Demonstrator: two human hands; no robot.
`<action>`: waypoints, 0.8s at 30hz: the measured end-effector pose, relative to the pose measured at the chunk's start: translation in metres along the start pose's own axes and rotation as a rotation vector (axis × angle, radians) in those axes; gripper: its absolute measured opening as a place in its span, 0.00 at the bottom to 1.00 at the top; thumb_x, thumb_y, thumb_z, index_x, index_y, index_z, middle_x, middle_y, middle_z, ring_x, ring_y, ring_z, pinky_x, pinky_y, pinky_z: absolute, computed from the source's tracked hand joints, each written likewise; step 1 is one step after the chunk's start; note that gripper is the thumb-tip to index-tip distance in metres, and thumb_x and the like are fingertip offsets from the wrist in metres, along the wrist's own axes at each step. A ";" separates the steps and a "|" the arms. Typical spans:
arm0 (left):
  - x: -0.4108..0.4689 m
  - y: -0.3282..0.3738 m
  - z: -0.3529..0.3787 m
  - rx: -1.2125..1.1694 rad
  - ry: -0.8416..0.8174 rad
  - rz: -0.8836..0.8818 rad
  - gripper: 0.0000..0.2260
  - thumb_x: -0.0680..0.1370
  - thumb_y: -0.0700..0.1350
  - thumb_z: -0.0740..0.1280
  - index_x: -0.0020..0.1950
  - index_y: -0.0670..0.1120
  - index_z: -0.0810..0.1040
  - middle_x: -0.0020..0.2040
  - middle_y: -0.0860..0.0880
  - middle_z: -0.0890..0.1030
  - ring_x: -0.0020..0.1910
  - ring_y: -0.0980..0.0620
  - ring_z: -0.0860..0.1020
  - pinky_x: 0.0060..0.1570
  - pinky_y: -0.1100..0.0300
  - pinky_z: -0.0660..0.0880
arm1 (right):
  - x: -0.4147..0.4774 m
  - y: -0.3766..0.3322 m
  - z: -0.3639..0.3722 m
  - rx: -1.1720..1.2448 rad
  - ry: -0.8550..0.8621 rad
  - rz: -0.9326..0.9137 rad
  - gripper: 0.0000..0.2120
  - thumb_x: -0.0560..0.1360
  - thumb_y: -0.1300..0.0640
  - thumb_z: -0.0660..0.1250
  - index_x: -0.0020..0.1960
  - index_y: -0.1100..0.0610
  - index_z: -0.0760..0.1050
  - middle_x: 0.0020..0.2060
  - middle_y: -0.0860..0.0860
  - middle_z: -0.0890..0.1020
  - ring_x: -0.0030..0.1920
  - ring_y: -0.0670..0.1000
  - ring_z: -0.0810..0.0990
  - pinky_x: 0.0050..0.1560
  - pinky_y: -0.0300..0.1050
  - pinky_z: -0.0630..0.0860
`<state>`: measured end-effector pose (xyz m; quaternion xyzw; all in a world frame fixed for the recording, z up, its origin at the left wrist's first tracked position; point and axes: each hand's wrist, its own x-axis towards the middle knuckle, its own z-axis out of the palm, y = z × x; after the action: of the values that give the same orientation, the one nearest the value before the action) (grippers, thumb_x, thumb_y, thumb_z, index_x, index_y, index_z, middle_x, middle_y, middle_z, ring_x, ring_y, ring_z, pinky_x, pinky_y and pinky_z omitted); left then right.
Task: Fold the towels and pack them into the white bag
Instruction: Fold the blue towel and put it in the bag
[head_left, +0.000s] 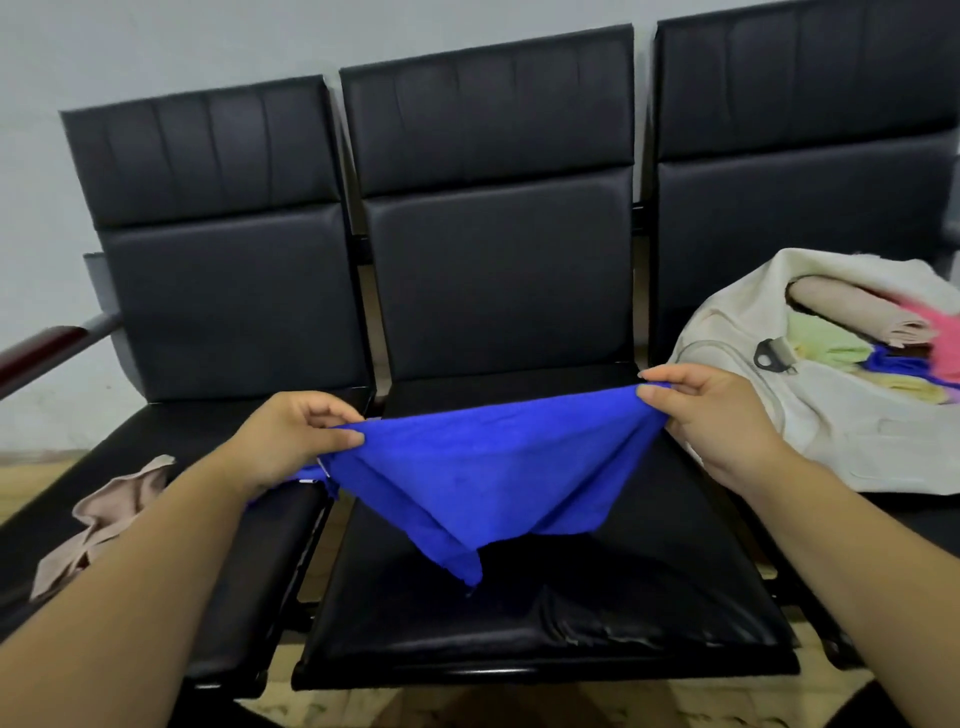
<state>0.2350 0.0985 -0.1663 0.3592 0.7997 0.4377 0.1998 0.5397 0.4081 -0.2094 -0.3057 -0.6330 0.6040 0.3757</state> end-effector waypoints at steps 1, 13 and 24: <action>0.002 -0.004 -0.003 -0.044 0.052 -0.016 0.06 0.72 0.38 0.77 0.46 0.47 0.87 0.44 0.44 0.87 0.45 0.48 0.84 0.51 0.51 0.79 | 0.004 0.000 0.003 -0.012 0.006 0.002 0.07 0.75 0.63 0.75 0.47 0.52 0.86 0.45 0.54 0.88 0.52 0.55 0.85 0.59 0.55 0.80; 0.073 0.032 -0.037 -0.523 0.377 -0.025 0.05 0.78 0.39 0.72 0.50 0.48 0.86 0.49 0.46 0.86 0.45 0.51 0.82 0.47 0.56 0.78 | 0.078 -0.071 0.056 -0.054 0.110 -0.037 0.07 0.76 0.58 0.73 0.53 0.49 0.83 0.48 0.49 0.84 0.41 0.49 0.79 0.36 0.42 0.73; 0.141 0.099 -0.075 -0.481 0.441 0.192 0.07 0.77 0.38 0.73 0.47 0.50 0.86 0.41 0.50 0.87 0.46 0.50 0.82 0.51 0.52 0.79 | 0.162 -0.146 0.058 0.037 0.191 -0.180 0.06 0.74 0.58 0.76 0.49 0.48 0.84 0.47 0.51 0.86 0.51 0.53 0.85 0.56 0.53 0.82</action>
<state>0.1332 0.1980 -0.0432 0.2721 0.6601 0.6976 0.0587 0.4147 0.5013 -0.0463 -0.2966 -0.6081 0.5475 0.4924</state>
